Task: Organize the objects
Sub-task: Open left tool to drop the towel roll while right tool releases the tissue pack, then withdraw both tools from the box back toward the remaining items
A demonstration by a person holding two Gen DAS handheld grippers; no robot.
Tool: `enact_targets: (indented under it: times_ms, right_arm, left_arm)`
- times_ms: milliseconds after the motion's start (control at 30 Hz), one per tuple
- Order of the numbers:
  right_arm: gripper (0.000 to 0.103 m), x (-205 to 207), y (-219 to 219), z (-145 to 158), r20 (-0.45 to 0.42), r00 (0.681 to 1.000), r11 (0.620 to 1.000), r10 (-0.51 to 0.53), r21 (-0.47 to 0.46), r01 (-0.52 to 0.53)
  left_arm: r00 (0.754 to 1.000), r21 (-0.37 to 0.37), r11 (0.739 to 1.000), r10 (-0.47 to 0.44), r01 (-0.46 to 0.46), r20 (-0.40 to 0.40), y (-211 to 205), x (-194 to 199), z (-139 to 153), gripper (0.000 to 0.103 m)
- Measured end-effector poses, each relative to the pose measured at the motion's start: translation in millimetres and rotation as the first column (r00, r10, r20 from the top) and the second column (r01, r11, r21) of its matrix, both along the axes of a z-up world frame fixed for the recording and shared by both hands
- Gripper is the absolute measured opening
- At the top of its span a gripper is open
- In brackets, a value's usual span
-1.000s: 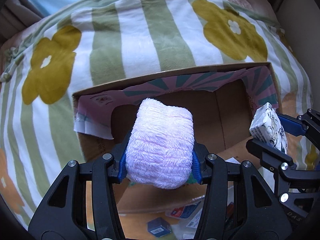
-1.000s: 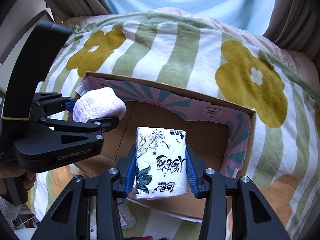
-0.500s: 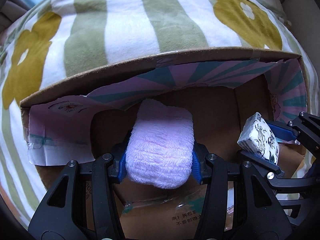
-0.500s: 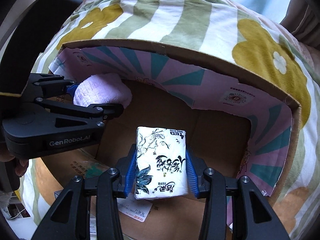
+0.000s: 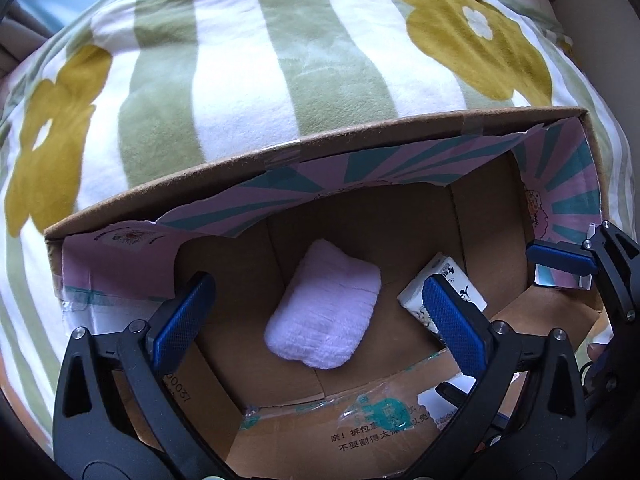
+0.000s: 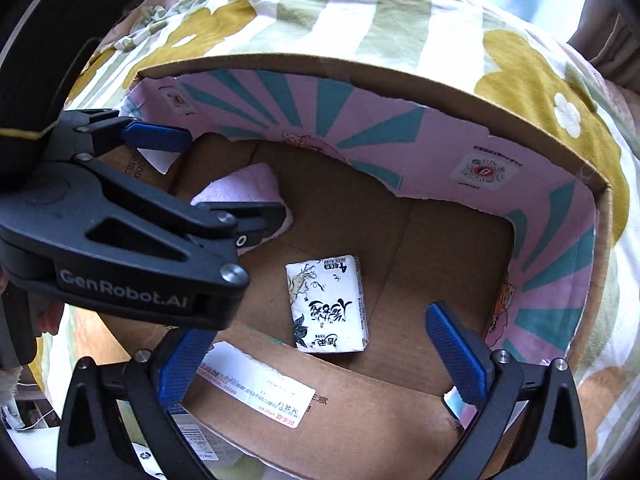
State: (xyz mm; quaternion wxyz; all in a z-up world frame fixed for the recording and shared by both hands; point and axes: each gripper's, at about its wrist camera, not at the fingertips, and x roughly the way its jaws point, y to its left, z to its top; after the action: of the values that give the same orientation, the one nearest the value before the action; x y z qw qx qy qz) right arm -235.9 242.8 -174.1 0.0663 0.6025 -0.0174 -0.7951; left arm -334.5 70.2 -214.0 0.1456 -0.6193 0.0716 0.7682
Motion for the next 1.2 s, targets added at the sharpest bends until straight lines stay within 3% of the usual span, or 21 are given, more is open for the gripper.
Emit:
enact_targets:
  times_ms: [300, 667, 933, 1200]
  right_arm:
    - [0.102, 6.6, -3.9, 17.3, -0.006, 1.0, 1.0, -0.009, 0.004, 0.009]
    - [0.102, 29.6, -23.3, 74.4, -0.042, 0.999, 1.0, -0.016, -0.013, 0.016]
    - [0.102, 58.1, -32.9, 118.4, -0.078, 0.997, 1.0, -0.028, -0.009, 0.028]
    - [0.102, 87.1, -47.9, 154.9, -0.128, 0.983, 0.991, -0.13, -0.006, 0.131]
  left_arm:
    - [1.0, 0.008, 1.0, -0.02, 0.02, -0.021, -0.1, 9.7, 22.4, 0.103]
    - [0.995, 0.016, 1.0, -0.001, 0.003, -0.098, -9.5, 31.2, 81.2, 0.103]
    - [0.982, 0.038, 0.996, 0.089, -0.084, -0.164, -41.4, 71.6, 139.8, 0.103]
    - [0.95, 0.062, 0.982, 0.187, -0.177, -0.248, -79.5, 142.5, 198.6, 0.103]
